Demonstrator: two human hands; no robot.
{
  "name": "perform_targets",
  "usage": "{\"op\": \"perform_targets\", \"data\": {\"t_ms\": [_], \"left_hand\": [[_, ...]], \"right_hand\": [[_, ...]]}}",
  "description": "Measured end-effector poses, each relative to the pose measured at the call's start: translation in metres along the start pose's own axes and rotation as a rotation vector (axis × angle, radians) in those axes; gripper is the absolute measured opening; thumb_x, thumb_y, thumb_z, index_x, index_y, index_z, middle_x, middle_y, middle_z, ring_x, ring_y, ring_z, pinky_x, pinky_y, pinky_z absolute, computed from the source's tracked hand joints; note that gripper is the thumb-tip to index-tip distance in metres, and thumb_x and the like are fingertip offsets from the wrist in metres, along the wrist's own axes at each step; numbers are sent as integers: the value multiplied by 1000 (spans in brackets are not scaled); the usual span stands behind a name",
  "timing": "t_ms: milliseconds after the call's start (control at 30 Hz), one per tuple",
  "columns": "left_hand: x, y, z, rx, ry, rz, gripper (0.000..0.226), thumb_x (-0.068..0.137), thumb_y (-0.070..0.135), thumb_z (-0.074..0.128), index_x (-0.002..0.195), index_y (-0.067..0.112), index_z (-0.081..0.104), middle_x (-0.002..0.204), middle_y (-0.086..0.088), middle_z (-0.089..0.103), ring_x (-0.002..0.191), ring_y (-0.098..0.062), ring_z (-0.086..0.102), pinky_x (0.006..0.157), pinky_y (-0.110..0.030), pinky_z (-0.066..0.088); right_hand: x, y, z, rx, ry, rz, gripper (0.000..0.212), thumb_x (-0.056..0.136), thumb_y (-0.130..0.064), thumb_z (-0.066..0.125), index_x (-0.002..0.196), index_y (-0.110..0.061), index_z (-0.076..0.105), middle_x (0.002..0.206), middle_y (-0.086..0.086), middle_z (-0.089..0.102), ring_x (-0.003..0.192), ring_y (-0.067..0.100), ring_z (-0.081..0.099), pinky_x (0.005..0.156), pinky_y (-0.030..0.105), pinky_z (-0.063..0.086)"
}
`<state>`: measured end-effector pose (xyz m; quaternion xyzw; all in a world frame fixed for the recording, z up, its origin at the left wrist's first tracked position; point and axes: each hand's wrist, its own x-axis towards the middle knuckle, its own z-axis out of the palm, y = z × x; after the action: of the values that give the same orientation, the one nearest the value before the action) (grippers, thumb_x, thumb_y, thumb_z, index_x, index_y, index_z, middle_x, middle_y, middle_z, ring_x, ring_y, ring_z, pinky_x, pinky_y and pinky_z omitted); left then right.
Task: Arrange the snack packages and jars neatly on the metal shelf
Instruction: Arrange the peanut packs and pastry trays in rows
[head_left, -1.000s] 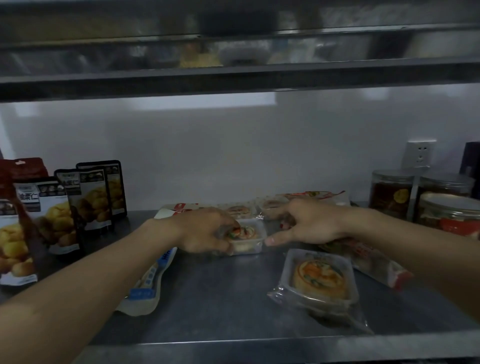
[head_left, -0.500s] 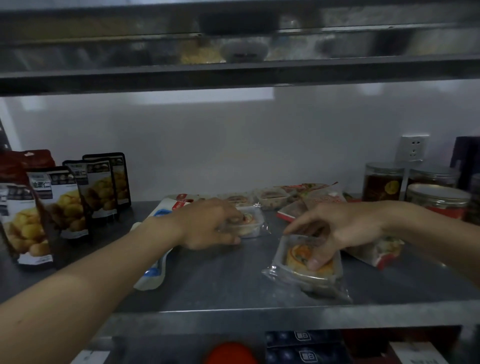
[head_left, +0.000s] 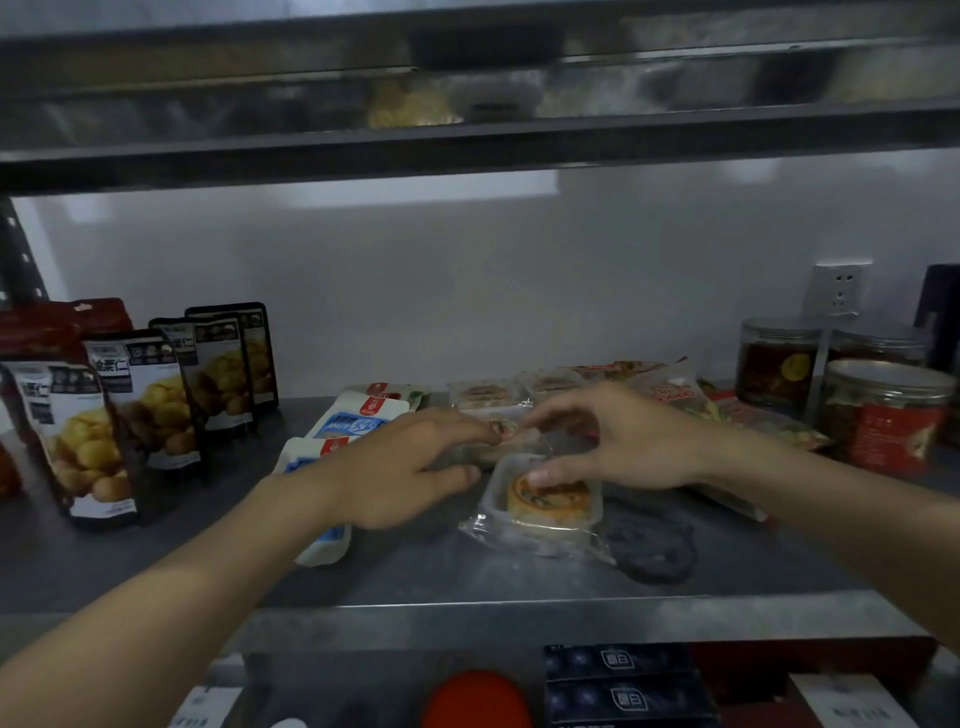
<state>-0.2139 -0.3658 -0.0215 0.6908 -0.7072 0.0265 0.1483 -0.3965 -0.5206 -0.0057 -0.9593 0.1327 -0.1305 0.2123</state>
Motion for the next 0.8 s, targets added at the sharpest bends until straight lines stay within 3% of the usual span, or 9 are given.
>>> {"op": "perform_targets", "data": {"t_ms": [100,200,333,433,567,667,800], "left_hand": [[-14,15,2,-93,-10,9,57,86,58,52,139,47,37,133,40,30,126,15,25,102,-9,20],[-19,24,12,-81,-34,42,66,83,62,55,143,49,30,142,39,25,130,19,19,102,-4,13],[-25,28,26,30,58,86,58,88,58,52,142,45,35,143,31,33,122,24,16,95,8,4],[-32,24,31,78,168,70,56,84,64,46,137,46,43,135,32,41,124,19,27,104,-5,19],[-34,20,38,43,215,-10,53,82,63,45,132,47,45,128,39,34,123,20,27,101,-4,22],[-35,18,45,-1,251,-55,46,87,55,52,131,45,47,132,36,36,124,19,28,99,1,19],[-34,14,47,-34,253,-89,45,88,48,58,131,46,46,134,36,36,125,20,27,99,1,20]], "right_hand": [[-27,2,-6,-58,63,67,81,56,-75,67,126,-36,57,119,-25,54,100,-10,53,86,13,45],[-50,5,0,-114,-12,126,92,48,-82,62,130,-42,50,122,-25,46,96,-7,52,78,13,45],[-54,9,19,-4,6,89,89,51,-76,69,132,-46,48,133,-32,36,121,-7,41,93,11,39],[-48,12,31,34,-10,34,87,60,-68,72,138,-46,42,143,-33,29,132,-10,31,100,6,32],[-39,14,39,36,22,32,87,66,-66,70,143,-40,40,153,-26,26,138,-8,22,116,25,27],[-33,12,41,-10,23,36,84,71,-63,69,145,-41,35,153,-26,22,136,-11,17,117,23,19],[-26,8,41,-52,17,10,81,75,-60,68,146,-41,33,154,-25,21,127,-16,15,106,10,13]]}}
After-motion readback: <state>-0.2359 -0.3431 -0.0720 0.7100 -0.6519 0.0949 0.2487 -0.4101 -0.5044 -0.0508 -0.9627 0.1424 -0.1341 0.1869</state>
